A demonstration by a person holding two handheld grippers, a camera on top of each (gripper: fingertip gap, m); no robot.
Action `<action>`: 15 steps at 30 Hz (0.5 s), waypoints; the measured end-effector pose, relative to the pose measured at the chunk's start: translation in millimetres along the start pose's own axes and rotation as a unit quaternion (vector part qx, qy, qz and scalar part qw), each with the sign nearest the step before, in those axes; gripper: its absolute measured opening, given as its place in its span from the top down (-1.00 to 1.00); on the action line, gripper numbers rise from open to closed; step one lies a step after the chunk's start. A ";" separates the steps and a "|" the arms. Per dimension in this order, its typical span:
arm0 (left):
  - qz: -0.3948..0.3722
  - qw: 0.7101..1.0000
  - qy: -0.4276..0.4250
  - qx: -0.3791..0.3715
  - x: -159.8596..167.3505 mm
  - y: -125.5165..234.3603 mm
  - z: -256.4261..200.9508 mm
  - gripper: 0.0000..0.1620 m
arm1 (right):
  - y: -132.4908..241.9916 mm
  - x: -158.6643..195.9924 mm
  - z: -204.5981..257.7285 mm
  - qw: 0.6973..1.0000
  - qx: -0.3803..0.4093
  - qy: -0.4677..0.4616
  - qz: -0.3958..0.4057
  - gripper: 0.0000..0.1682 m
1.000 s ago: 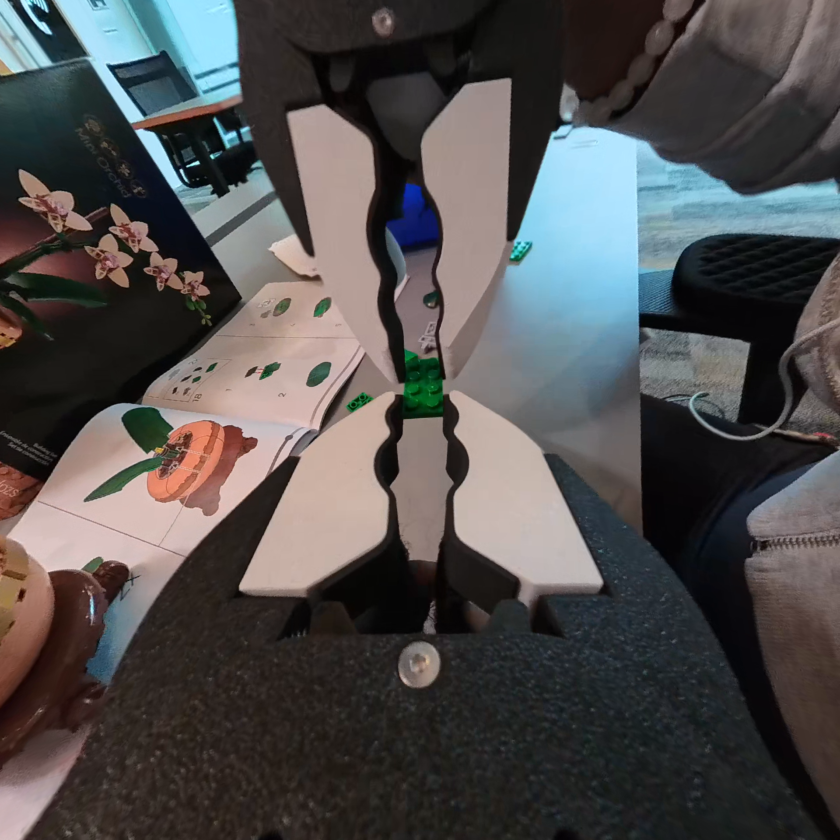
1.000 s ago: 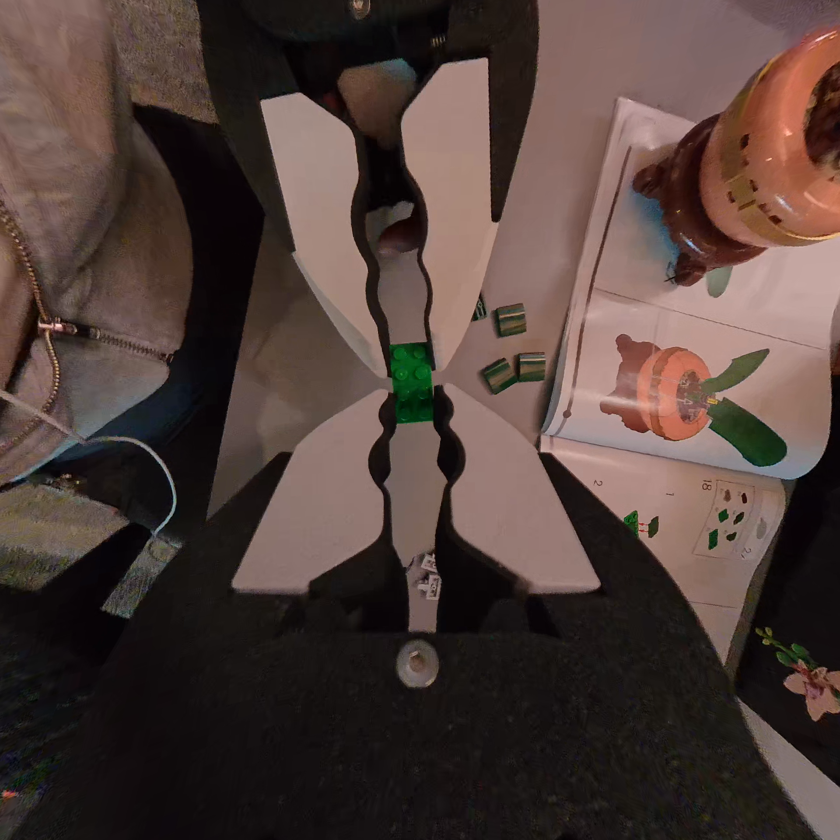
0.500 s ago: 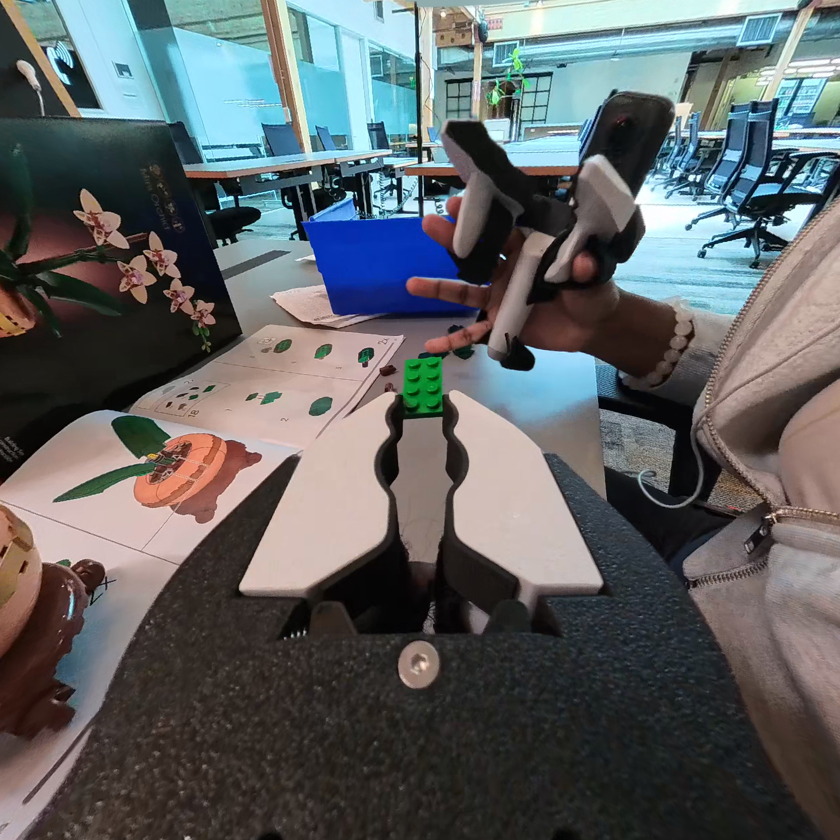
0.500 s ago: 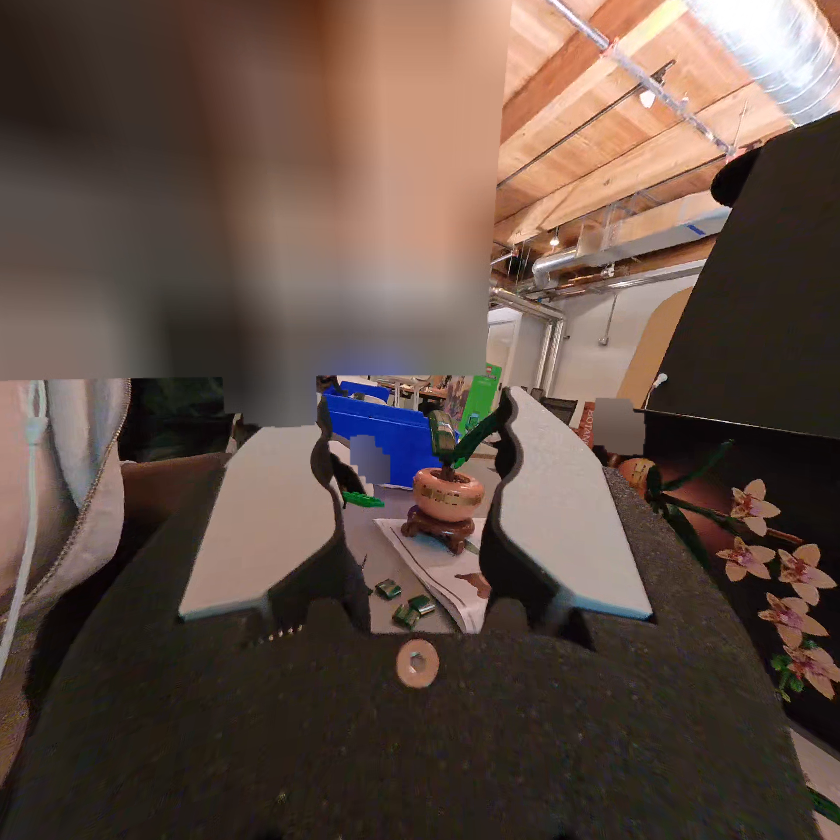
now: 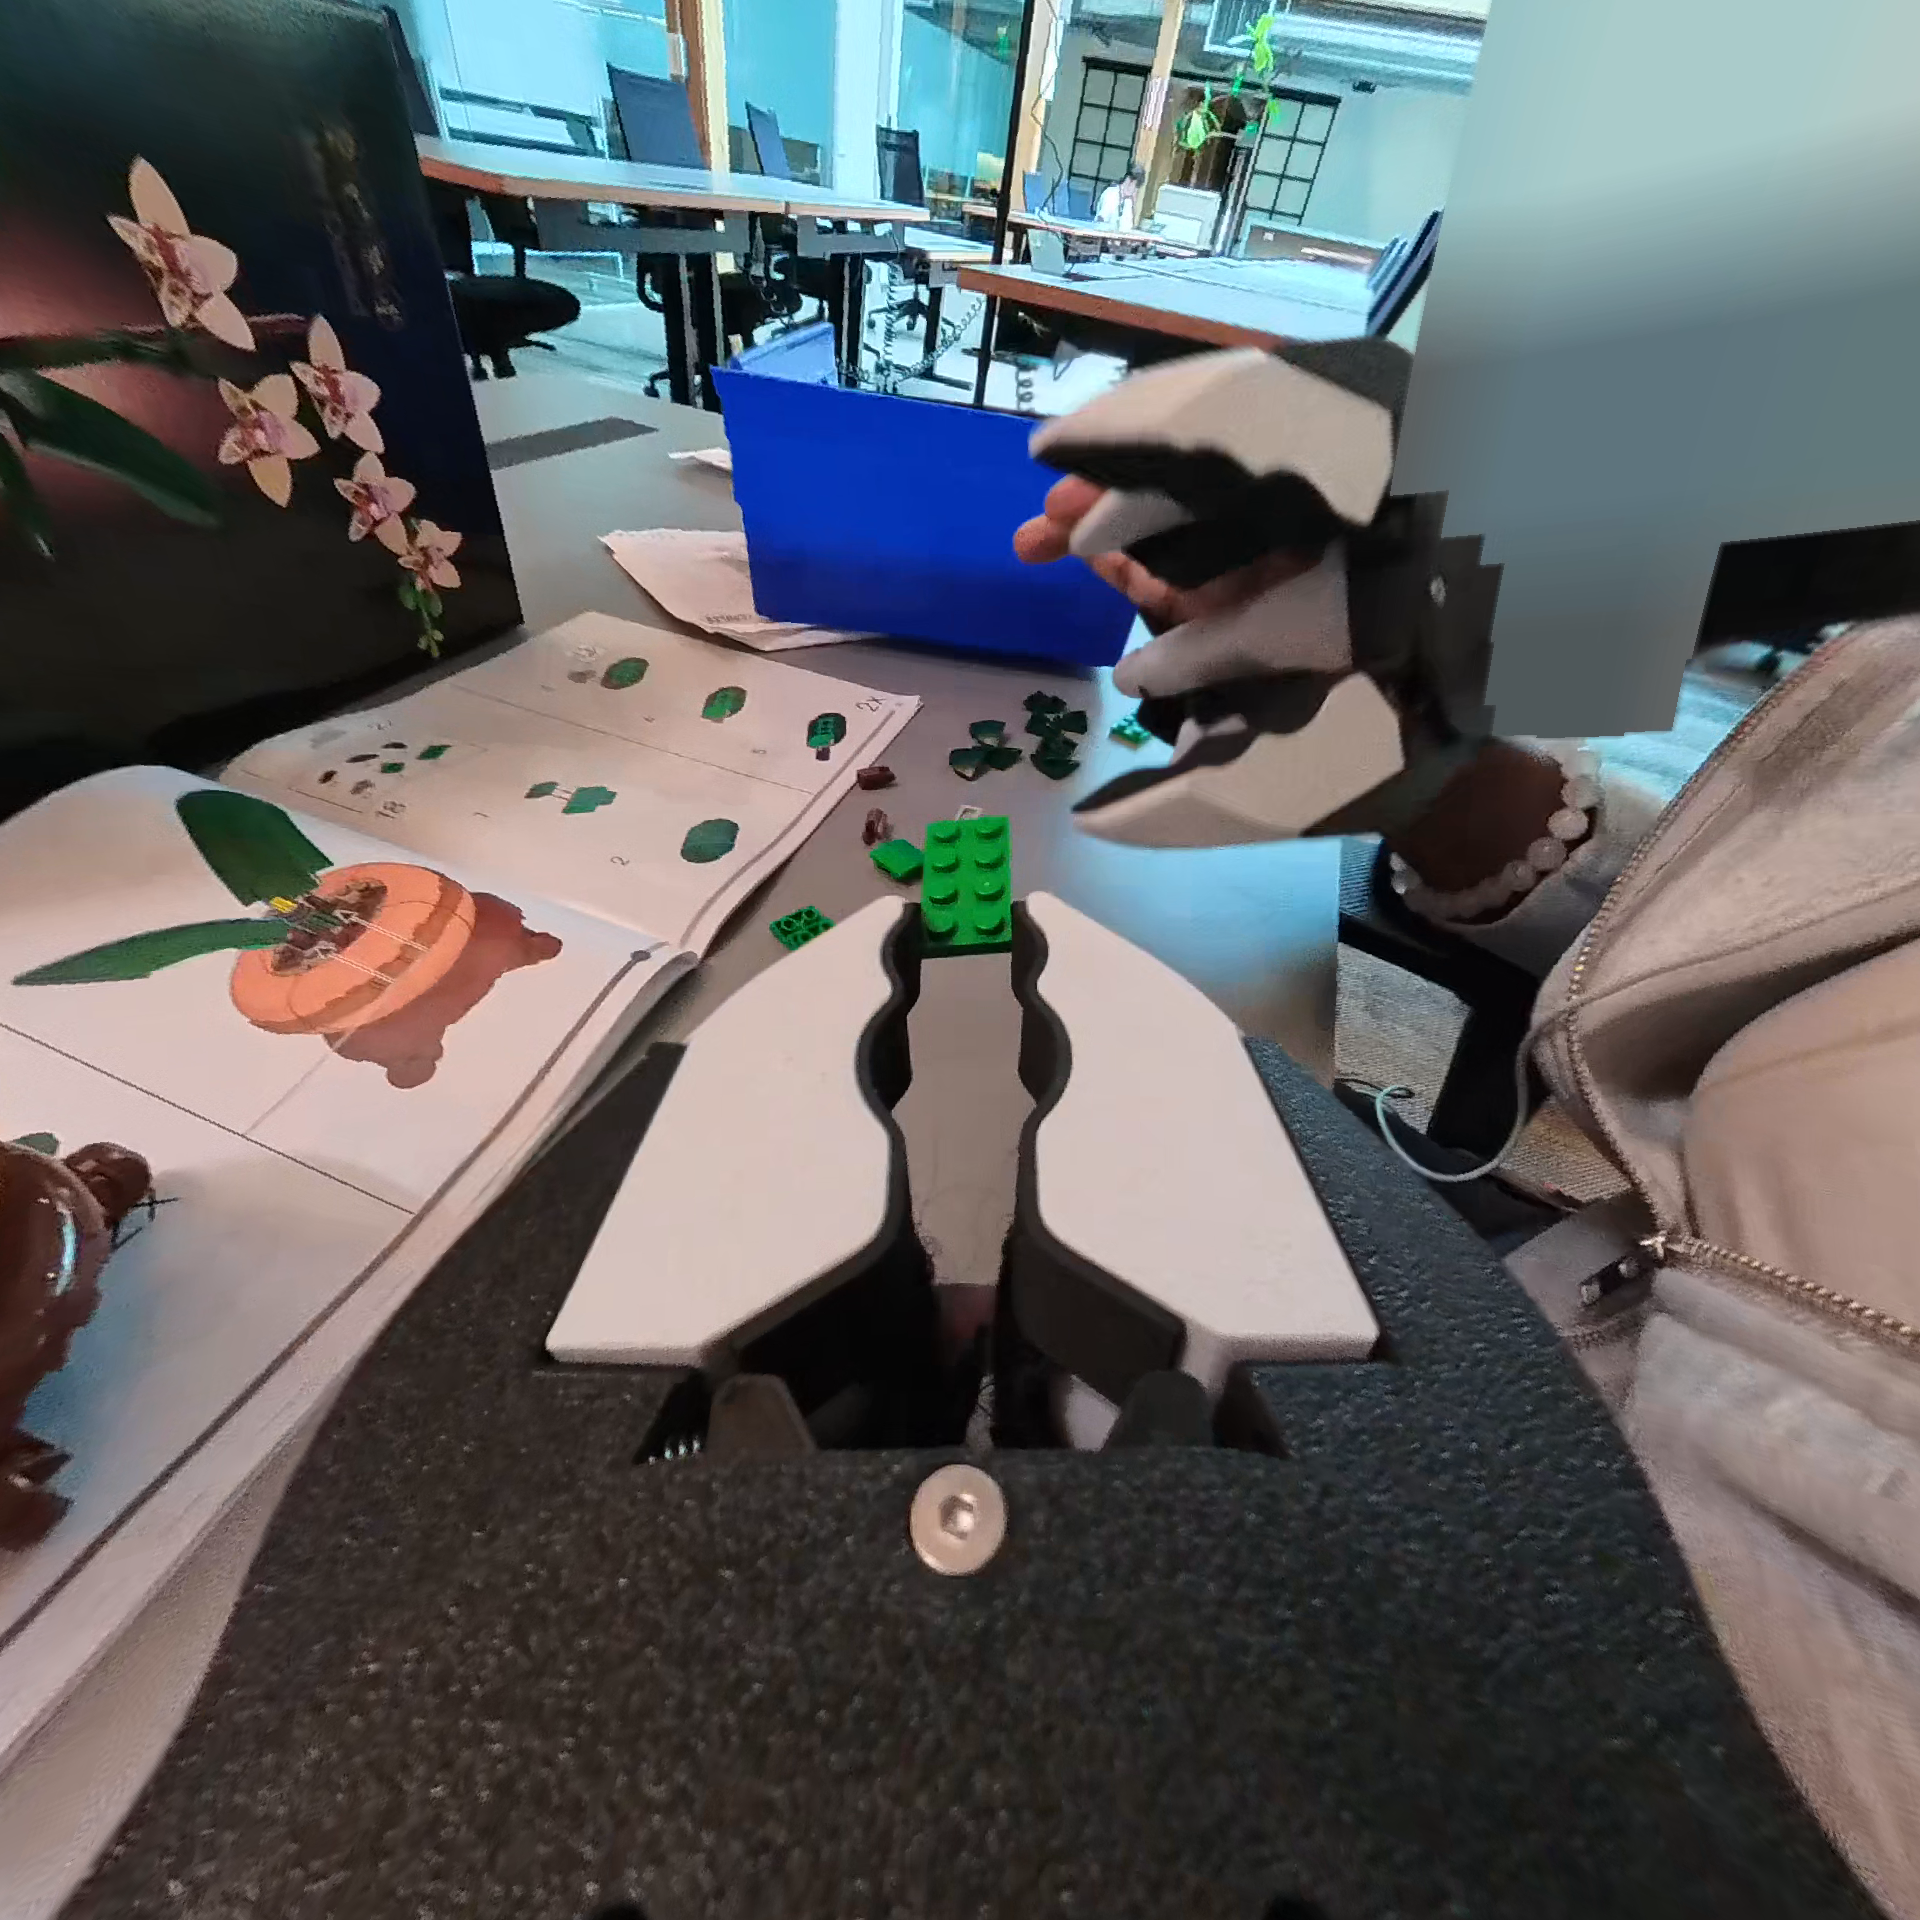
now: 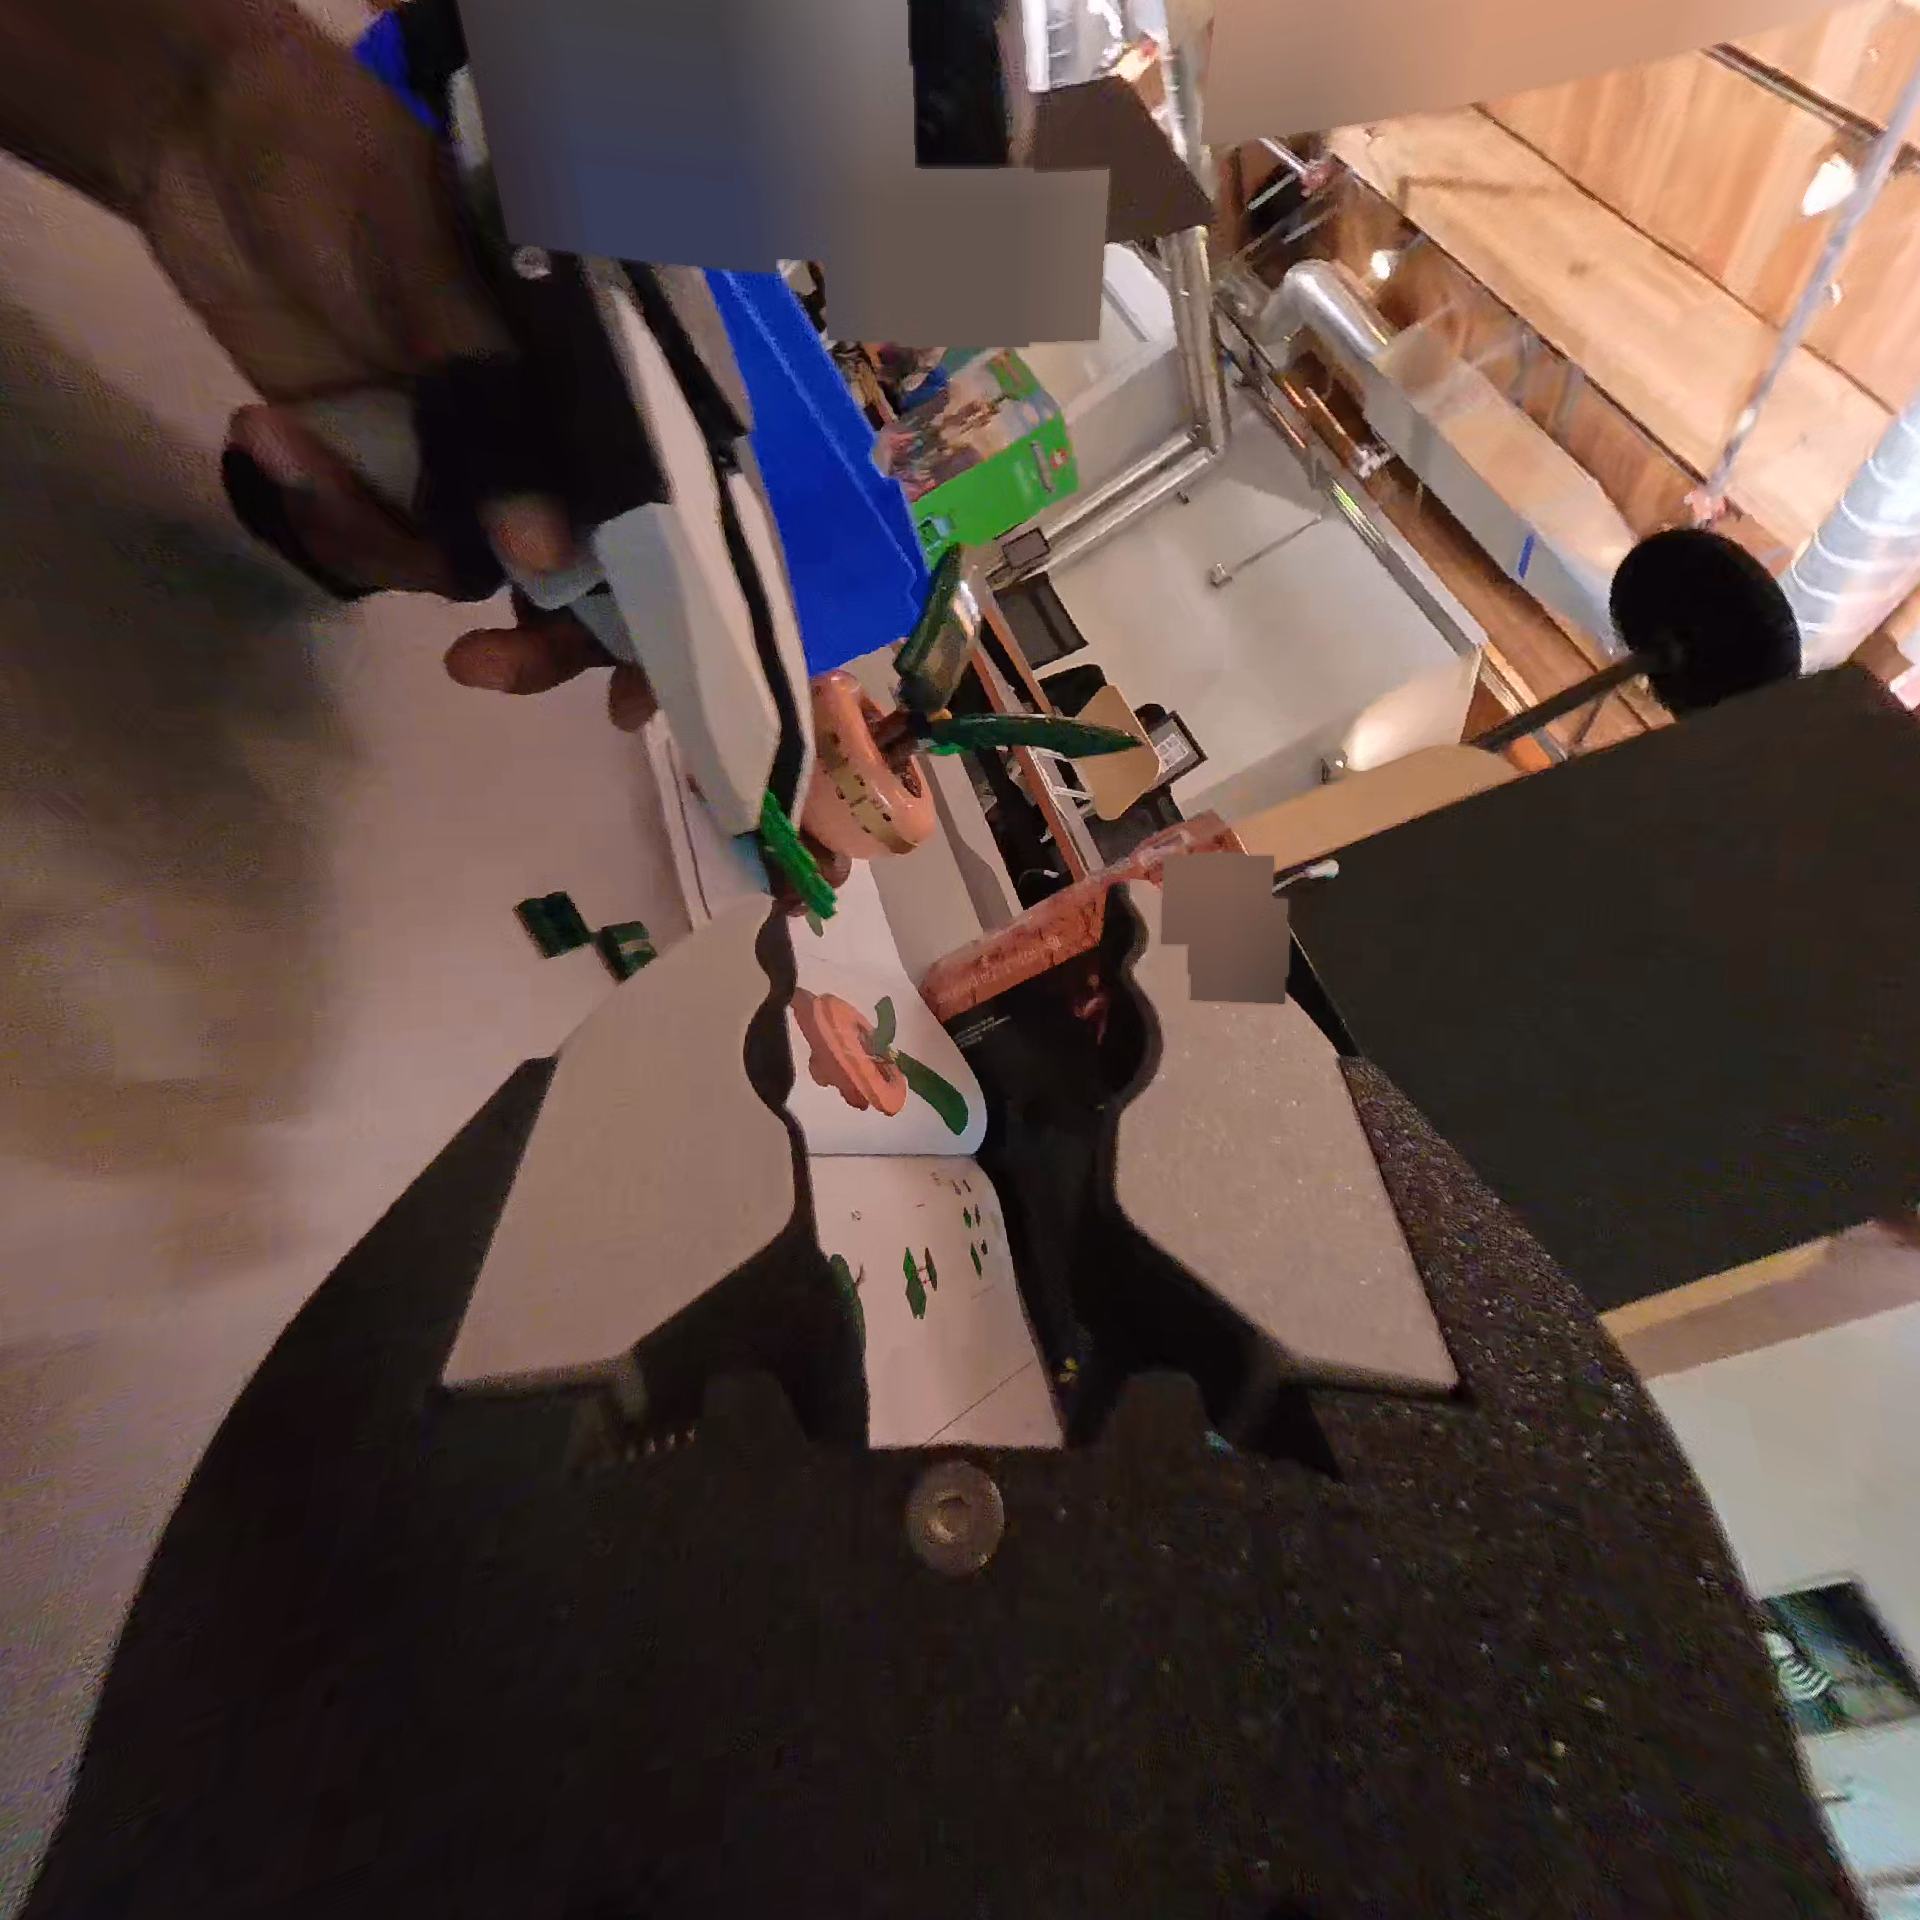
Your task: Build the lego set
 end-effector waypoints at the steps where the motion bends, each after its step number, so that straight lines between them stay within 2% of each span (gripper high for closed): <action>1: 0.002 1.000 0.005 0.000 -0.3 0.1 -0.5 0.81 | -3.5 -5.2 3.8 1.000 -0.012 0.026 -0.001 0.38; 7: 0.019 1.000 0.005 -0.004 -1.8 -0.1 -7.8 0.81 | -17.2 -12.7 22.1 0.988 -0.068 0.137 0.023 0.58; 8: 0.020 1.000 0.003 -0.001 -2.0 -0.1 -9.4 0.81 | -16.5 -13.5 22.3 0.987 -0.066 0.146 0.024 0.69; 9: 0.022 1.000 0.001 0.001 -2.2 -0.1 -11.4 0.81 | -15.8 -14.1 21.7 0.985 -0.061 0.156 0.029 0.92; 10: 0.023 1.000 -0.001 0.002 -2.1 -0.4 -12.4 0.81 | -15.0 -14.3 20.6 0.985 -0.057 0.162 0.034 0.95; 12: 0.013 1.000 -0.025 0.006 -2.3 -0.8 -14.8 0.81 | -13.0 -15.3 18.0 0.989 -0.058 0.131 0.021 0.95; 14: -0.015 0.997 -0.074 0.033 -4.4 3.8 -20.7 0.78 | -6.5 -12.6 8.4 0.998 -0.053 0.036 -0.030 0.95; 15: -0.037 0.993 -0.104 0.044 -6.0 6.8 -23.3 0.67 | -3.0 -11.7 3.5 0.996 -0.059 -0.024 -0.069 0.95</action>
Point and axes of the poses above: each gripper's, where its closed fingertips meet, y back along the fingers, x out of its underside, z = x × y across the jaws, the point moved 7 cm from there along y, back along the fingers, and after that the axes turned 10 degrees about y, right-handed, at the moved point
